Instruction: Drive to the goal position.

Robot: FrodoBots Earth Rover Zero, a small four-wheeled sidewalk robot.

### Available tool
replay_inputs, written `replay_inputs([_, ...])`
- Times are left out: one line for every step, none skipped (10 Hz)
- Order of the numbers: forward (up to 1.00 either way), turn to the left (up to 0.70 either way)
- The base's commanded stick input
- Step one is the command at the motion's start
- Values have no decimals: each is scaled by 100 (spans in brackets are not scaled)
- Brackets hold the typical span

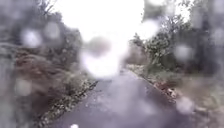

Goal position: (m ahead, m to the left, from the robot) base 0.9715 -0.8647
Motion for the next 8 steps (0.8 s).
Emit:
replay_inputs([85, 0])
replay_inputs([85, 0])
replay_inputs([85, 0])
replay_inputs([85, 0])
replay_inputs([85, 0])
replay_inputs([85, 0])
replay_inputs([85, 0])
replay_inputs([85, 0])
